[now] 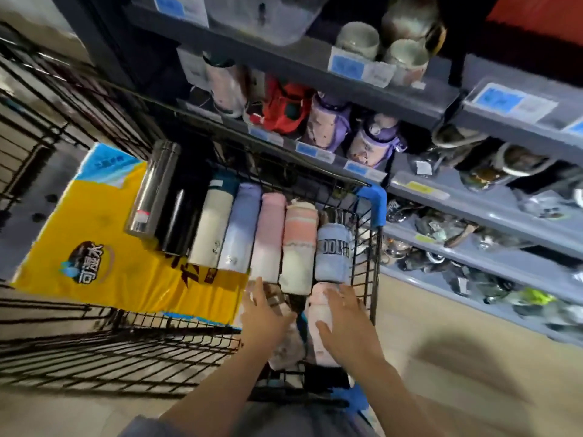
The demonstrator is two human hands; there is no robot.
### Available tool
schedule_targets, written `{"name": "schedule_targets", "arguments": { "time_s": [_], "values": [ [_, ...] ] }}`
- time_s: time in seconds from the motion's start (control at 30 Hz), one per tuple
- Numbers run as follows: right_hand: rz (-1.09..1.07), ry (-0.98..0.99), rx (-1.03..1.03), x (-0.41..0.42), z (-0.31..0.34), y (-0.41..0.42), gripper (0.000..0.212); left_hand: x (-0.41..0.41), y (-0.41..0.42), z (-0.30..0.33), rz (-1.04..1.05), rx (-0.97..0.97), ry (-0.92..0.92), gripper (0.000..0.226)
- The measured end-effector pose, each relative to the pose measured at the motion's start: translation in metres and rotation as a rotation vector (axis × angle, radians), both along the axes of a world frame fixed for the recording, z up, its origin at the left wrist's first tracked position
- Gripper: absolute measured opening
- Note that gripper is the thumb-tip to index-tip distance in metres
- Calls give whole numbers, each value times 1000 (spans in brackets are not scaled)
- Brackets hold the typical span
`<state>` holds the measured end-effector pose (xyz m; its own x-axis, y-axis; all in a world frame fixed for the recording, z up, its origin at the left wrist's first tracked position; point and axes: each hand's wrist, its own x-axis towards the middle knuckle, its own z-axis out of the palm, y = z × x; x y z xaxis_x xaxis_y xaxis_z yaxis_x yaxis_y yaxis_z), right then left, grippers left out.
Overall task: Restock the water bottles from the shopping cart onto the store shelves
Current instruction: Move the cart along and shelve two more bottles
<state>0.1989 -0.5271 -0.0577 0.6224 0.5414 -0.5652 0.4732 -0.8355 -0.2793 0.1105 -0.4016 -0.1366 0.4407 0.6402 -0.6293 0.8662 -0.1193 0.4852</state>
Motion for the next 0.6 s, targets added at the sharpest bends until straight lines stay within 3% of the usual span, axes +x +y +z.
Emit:
{"name": "schedule_targets", "arguments": {
  "time_s": [0.6],
  "values": [
    [-238,-2,-212,-16,-69,24,101,-15,15,3,88,-144,-39,106]
  ]
}}
